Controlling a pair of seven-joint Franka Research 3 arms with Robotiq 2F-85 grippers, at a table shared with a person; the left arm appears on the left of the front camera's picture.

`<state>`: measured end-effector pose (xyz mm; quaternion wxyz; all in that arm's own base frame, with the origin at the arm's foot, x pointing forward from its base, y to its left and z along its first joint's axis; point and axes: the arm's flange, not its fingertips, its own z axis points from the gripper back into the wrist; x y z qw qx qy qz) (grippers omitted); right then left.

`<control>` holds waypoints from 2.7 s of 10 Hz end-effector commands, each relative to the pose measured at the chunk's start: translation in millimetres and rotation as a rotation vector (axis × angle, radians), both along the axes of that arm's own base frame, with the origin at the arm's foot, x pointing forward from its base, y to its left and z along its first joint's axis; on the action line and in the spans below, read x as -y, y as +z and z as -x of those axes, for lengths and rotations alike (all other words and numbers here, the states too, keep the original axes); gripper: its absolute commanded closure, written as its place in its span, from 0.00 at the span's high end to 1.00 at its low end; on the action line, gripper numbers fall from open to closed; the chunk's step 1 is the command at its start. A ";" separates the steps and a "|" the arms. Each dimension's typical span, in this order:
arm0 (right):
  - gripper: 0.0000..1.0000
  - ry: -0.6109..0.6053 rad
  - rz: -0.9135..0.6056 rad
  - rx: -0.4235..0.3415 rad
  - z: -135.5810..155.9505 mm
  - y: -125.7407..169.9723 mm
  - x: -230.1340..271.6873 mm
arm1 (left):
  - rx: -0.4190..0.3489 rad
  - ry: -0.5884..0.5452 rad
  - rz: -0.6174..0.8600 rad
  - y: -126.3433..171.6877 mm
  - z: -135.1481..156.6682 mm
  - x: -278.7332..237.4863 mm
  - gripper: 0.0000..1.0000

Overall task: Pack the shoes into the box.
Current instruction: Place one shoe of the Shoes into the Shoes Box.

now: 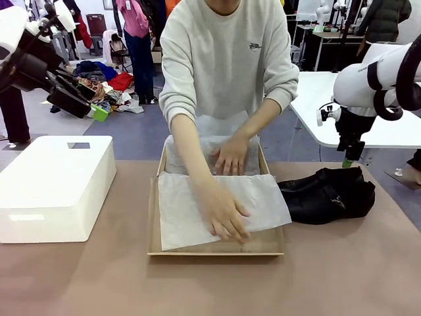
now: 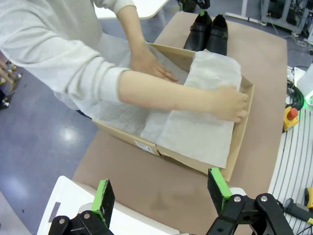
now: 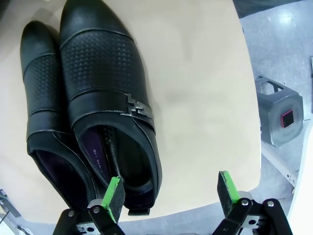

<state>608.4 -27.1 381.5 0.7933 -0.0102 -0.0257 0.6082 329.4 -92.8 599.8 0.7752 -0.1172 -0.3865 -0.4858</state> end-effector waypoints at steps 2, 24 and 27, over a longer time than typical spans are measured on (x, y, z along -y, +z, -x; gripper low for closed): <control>1.00 -0.023 0.031 -0.038 -6.7 -4.5 -0.5 | 0.001 -0.014 0.007 -0.1 -0.5 -1.0 1.00; 0.00 -0.005 0.019 -0.163 -11.5 -40.7 -5.2 | 0.001 -0.014 0.007 -0.1 -0.5 -1.0 1.00; 0.00 0.005 -0.013 -0.169 -12.6 -39.6 -2.6 | 0.001 -0.014 0.007 -0.1 -0.5 -1.0 1.00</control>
